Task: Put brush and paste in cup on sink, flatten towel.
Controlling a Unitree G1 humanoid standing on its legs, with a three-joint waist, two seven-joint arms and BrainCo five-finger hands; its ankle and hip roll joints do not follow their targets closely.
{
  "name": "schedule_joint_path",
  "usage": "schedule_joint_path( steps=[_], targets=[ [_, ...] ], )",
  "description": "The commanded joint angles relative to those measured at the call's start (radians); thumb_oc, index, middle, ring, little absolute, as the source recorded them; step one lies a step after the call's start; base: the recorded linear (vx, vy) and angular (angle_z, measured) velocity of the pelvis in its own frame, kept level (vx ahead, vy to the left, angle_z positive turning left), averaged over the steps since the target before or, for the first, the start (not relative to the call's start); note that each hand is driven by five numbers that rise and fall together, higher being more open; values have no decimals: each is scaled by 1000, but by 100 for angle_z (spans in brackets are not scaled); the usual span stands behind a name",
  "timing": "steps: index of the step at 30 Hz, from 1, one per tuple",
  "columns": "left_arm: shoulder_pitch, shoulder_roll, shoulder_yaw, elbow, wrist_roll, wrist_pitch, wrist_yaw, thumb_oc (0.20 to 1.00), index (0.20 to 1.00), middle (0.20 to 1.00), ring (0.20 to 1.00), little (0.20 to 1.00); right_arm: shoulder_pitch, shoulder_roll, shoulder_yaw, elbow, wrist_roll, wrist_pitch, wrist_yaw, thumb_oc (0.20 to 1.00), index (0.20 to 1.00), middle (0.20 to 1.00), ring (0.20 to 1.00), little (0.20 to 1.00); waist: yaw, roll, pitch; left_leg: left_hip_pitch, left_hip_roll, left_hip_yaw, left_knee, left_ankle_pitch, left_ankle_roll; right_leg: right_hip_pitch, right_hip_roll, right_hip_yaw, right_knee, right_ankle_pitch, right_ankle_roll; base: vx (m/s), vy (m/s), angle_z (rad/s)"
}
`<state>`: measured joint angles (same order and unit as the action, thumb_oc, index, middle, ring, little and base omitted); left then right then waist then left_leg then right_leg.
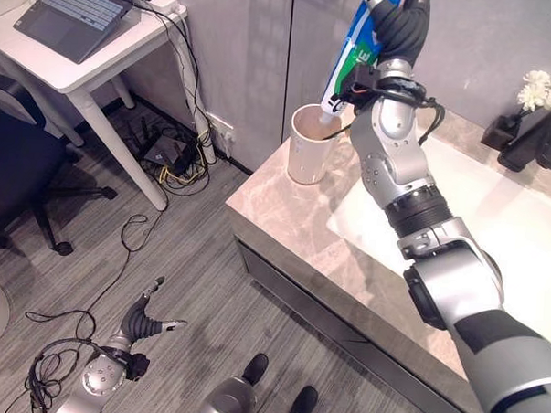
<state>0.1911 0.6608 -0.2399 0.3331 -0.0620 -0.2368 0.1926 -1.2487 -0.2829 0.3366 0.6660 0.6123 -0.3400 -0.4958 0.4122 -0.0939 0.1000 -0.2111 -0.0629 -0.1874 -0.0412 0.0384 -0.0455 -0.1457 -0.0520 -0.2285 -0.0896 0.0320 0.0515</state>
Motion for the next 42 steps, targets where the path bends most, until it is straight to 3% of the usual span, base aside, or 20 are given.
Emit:
schedule_joint_path(
  steps=[1,42],
  targets=[
    [12,13,42,6,-16,-25,30,1000,1000,1000,1000,1000,8,-8,12,-108,-7,-37,29,200,200,200,200,200,-5,-35,-28,-1,-11,21,-46,43,31,25,-79,14,2,91,64,0,0,0],
    [-18,-5,38,60,-27,-21,45,1000,1000,1000,1000,1000,37,76,19,-116,-30,-39,33,200,200,200,200,200,-3,-58,-21,0,-7,29,-46,40,33,17,-75,22,2,97,62,0,0,0]
  ],
)
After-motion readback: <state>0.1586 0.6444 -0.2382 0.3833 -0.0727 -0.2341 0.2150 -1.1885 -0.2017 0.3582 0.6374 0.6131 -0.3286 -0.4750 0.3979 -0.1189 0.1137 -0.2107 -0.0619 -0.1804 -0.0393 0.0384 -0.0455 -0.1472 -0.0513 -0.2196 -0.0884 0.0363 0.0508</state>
